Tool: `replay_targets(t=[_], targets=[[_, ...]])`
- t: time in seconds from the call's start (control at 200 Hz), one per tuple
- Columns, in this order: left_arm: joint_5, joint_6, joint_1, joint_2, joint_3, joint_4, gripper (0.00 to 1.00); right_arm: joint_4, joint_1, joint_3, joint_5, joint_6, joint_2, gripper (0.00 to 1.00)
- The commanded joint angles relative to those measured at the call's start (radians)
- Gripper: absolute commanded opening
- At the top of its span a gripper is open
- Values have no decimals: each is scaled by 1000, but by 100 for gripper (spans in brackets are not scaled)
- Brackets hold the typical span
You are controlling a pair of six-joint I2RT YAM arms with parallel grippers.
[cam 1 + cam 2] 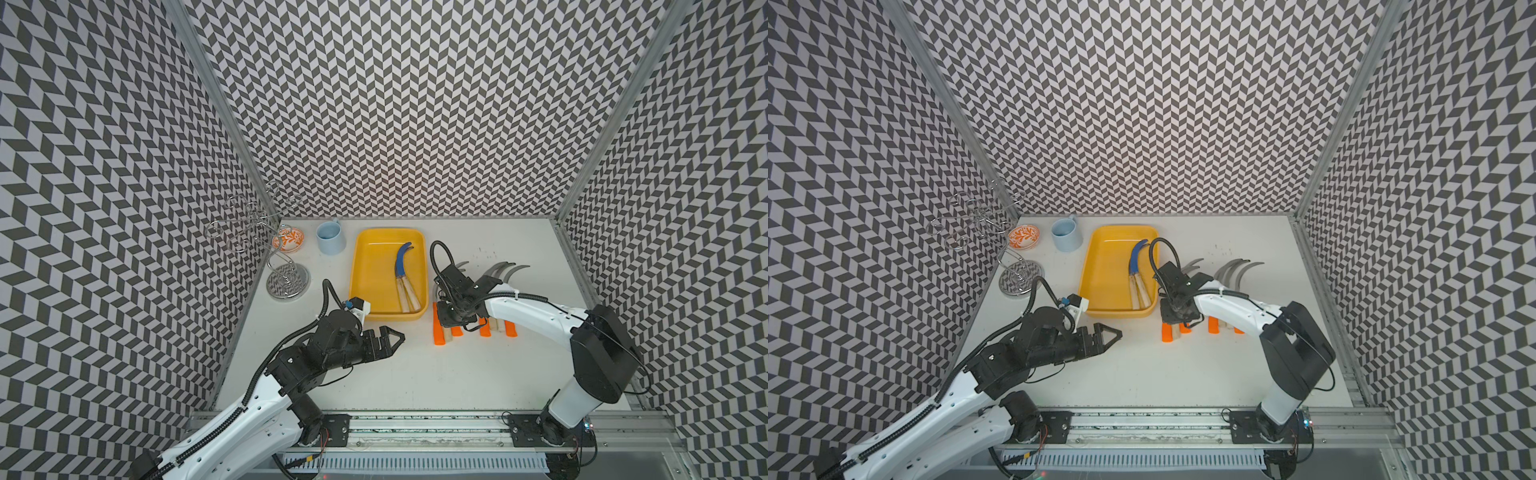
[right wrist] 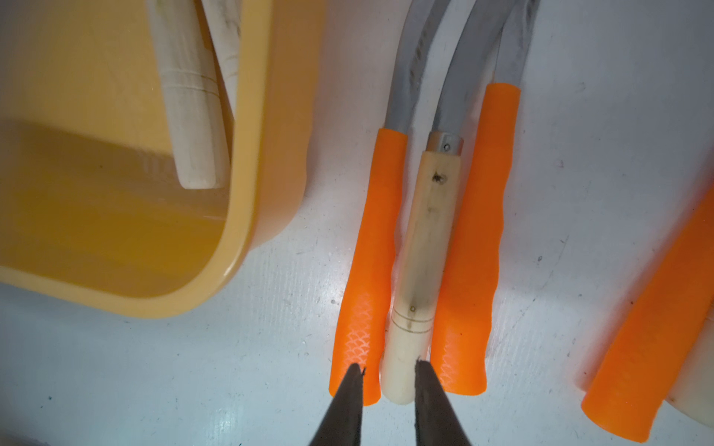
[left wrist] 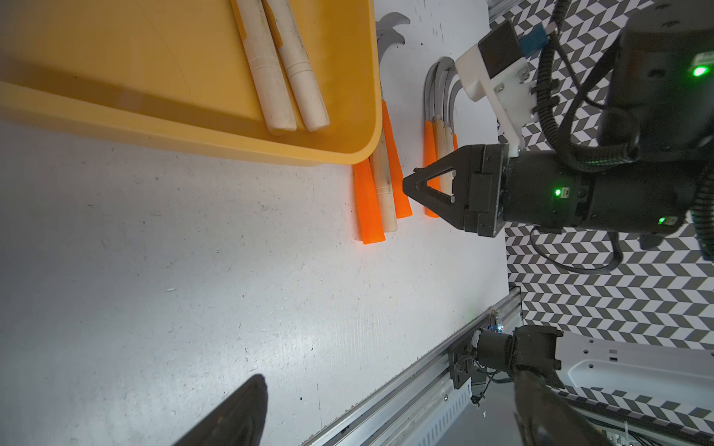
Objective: Put small sickles into storage boxes
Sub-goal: Pick up the sickle at the center of the board.
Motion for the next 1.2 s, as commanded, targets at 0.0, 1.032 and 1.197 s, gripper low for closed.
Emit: replay_targets(t=[0.0, 1.032, 1.197], targets=[[-21, -5, -4, -6, -4, 23, 100, 62, -1, -15, 0, 3, 39, 24], [-31, 4, -5, 44, 21, 40, 100, 153, -13, -121, -7, -15, 107, 13], [-37, 10, -5, 49, 34, 37, 100, 126, -26, -96, -1, -18, 78, 9]])
